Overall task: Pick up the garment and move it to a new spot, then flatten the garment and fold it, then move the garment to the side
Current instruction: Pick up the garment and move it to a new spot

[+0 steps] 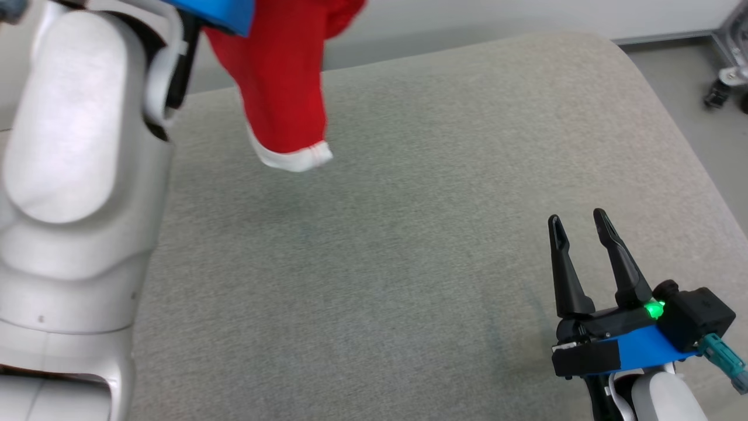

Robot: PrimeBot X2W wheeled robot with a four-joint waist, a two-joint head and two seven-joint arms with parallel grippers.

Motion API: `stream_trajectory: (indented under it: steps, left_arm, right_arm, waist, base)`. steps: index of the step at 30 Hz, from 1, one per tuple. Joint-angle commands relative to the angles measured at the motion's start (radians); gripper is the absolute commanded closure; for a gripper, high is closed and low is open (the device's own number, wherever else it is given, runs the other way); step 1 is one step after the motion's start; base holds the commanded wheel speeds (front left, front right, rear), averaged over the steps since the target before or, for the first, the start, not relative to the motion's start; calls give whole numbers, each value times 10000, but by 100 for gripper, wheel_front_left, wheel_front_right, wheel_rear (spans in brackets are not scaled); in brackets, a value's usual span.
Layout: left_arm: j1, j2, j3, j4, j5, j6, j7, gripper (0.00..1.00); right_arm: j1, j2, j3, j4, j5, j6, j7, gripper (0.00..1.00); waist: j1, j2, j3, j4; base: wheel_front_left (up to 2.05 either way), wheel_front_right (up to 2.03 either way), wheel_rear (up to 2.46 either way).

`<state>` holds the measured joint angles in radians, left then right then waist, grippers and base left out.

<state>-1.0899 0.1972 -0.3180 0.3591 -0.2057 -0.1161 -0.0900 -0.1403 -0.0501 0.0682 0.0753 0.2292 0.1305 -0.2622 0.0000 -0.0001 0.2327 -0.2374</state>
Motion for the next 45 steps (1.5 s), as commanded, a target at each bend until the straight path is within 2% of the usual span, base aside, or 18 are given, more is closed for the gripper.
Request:
stream_trajectory:
  steps: [1,6,11,18,22,23,24,31,36,41,45]
  left_arm:
    - [137,-92,-141,47,-46,-51,4,100]
    - [1004,-436,-831,524,-83,-76,-73,100]
    - [2550,-563,-1258,1186,-190,17,-333,100]
    - [4473,-797,-1761,2295,-487,18,-707,100]
    - [5047,-941,-2084,2700,-489,4,-861,100]
    - [5183,-970,-2166,2787,-486,4,-935,55]
    - [5397,-1086,-2354,2952,-496,34,-1066,0]
    - [5954,-1362,-3155,2955,-437,-8,-1393,0]
    - [6268,-1448,-3493,2182,-664,146,-1673,0]
    - [6532,-1421,-2889,995,-910,734,-1753,0]
    - [7071,-1015,-1911,-60,-827,1208,-1758,0]
  right_arm:
    - [-106,-10,8,-30,65,5,-35,0]
    - [-174,-7,4,-68,222,5,-36,0]
    - [-122,-8,-19,-72,281,5,-37,0]
    - [-87,-8,-117,55,158,5,-38,0]
    - [-75,-6,-91,131,103,5,-37,0]
    - [-64,-6,-67,161,57,5,-37,0]
    - [-26,-9,-108,196,5,5,-37,0]
    - [114,-10,-88,346,-116,5,-39,0]
    - [287,-12,-72,446,-176,5,-37,0]
    - [526,-12,-197,512,-262,5,-37,0]
    - [698,-12,-287,548,-330,5,-38,0]
  waist:
    - [0,1,-5,-210]
    - [0,1,150,-621]
    - [0,1,220,-759]
    - [0,1,174,-562]
    - [0,1,110,-362]
    - [0,1,83,-311]
    - [0,1,-3,-165]
    - [0,1,-364,249]
    - [0,1,-756,583]
    - [0,1,-1125,1024]
    - [0,1,-1332,1376]
  base:
    - [0,0,0]
    - [0,0,0]
    - [0,0,0]
    - [0,0,0]
    - [0,0,0]
    - [0,0,0]
    - [0,0,0]
    - [0,0,0]
    - [0,0,0]
    - [0,0,0]
    - [0,0,0]
